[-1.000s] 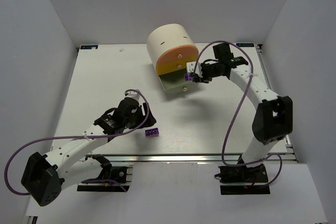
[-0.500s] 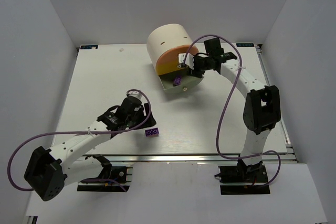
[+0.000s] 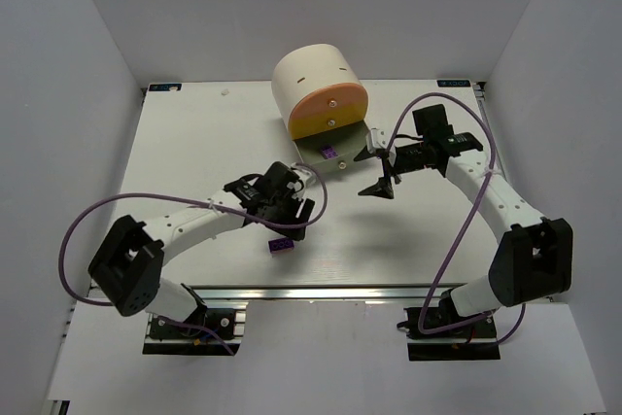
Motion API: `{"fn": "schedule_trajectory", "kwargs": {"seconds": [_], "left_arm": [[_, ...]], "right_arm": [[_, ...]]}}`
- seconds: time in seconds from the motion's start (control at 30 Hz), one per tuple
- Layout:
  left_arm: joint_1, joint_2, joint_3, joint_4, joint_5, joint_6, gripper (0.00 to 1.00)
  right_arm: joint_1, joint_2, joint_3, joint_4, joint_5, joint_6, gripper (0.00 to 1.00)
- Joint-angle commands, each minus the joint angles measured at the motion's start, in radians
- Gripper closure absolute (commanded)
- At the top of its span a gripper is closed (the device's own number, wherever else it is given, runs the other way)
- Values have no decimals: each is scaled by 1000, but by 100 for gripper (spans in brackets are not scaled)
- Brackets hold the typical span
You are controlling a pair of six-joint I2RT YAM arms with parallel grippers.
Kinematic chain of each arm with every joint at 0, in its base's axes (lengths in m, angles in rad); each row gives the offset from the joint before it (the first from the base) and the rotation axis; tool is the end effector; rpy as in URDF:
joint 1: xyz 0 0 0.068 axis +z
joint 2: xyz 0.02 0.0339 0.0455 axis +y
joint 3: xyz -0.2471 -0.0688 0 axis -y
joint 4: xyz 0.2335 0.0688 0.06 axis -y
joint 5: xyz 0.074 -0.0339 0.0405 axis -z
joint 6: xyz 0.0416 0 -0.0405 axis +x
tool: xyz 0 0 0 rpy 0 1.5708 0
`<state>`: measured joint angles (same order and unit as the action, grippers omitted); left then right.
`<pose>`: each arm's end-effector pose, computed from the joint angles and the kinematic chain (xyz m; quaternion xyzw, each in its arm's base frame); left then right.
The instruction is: Sort the legos into containers by color
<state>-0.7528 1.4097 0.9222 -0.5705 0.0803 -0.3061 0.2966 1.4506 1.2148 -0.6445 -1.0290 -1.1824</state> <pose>0.1958 -0.1880 0.2004 0.2240 0.9403 -0.1615 0.1991 0.2690 0.1195 0.2890 -0.6751 0.4930 0.2921 0.4646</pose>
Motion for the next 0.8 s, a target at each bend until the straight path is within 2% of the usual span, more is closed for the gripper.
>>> {"fn": "schedule_trajectory", "kwargs": {"seconds": [0.0, 0.27, 0.57, 0.63, 0.77], "left_arm": [[-35, 44, 46, -92, 10, 214, 22], [-88, 141, 83, -140, -177, 374, 22], [-128, 210, 41, -85, -192, 404, 24], [-128, 207, 30, -77, -209, 400, 28], [-138, 195, 41, -71, -247, 369, 61]], "right_arm": [[-13, -28, -38, -10, -88, 36, 11], [-37, -78, -89, -20, -97, 55, 11], [-60, -107, -97, -3, -102, 87, 11], [-65, -110, -98, 0, -102, 89, 11], [-80, -119, -103, 3, -106, 102, 13]]}}
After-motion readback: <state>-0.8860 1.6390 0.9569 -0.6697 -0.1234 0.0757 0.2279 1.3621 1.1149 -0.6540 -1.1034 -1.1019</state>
